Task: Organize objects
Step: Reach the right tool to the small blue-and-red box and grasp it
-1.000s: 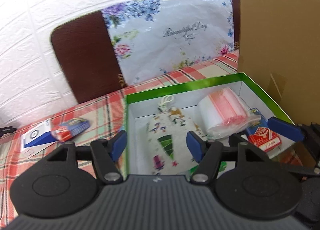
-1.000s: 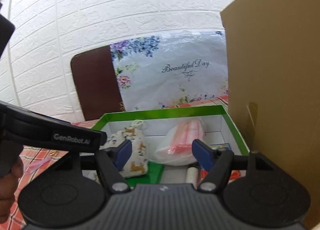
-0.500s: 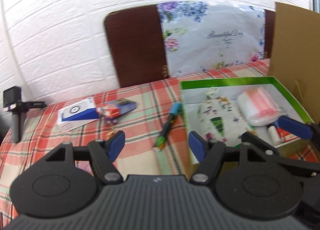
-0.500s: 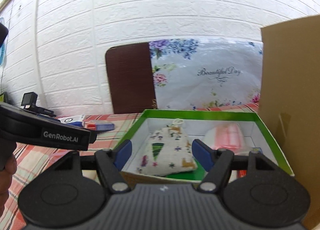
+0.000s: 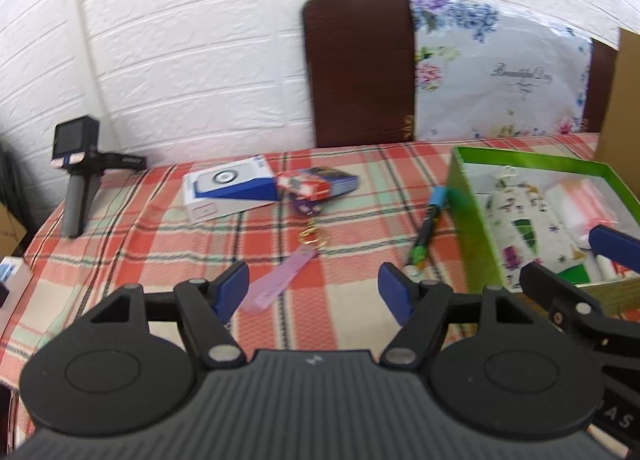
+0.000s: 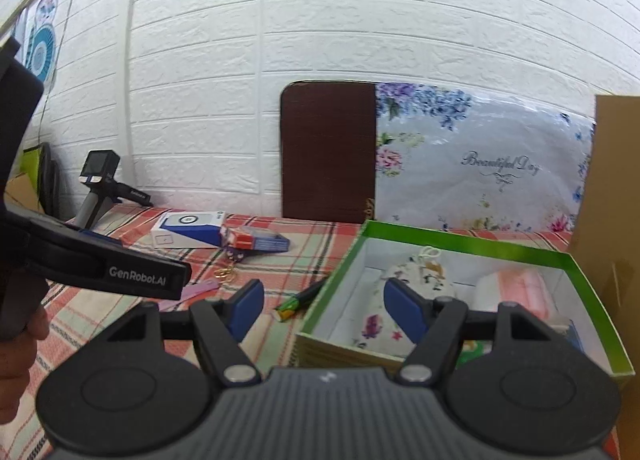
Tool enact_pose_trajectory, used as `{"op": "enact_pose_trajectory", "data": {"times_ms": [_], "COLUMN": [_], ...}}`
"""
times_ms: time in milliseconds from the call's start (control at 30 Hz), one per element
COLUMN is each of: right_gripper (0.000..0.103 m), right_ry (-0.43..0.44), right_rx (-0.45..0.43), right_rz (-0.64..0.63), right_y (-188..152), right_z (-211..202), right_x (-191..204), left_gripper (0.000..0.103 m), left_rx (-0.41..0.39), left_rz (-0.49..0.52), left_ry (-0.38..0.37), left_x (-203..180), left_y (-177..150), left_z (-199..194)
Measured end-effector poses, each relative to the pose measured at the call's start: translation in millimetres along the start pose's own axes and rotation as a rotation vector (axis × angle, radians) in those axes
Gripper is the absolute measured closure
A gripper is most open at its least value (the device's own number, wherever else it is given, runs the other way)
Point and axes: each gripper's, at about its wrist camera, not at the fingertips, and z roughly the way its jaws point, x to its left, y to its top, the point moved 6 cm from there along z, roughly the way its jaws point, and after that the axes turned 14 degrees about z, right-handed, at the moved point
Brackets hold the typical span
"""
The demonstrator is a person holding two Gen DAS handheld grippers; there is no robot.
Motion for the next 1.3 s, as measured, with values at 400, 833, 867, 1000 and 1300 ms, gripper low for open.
{"op": "enact_pose_trajectory", "data": {"times_ms": [400,833,867,1000,1300], "right_gripper": [0.038,0.056,0.057,0.063,0.064], "right_ry": [0.069,0.089,0.088,0.056,0.013], "right_rx": [0.050,0.221,0.239,0.290,0.324], "right_rz": [-0.136,-0.131,-0.121,-0.055,0.023], "right_y": [-19,-38,-38,-31,-4], "right_z": [15,62,68,96,175], "right_x": [60,82,82,77,87], "left_gripper": [0.030,0.030,0.030,0.030,0.021], "left_rx": [0.054,0.117,0.122,0.127,0.035], "left_rz": [-0.083,-0.182,-0.190,-0.213,-0.261], "left_ry": [0.035,0.075,0.079,0.108,0.156], "left_x": [46,92,96,111,133], "left_y": [-29,-62,-65,-77,-98], "left_z": [21,53,55,65,79]}}
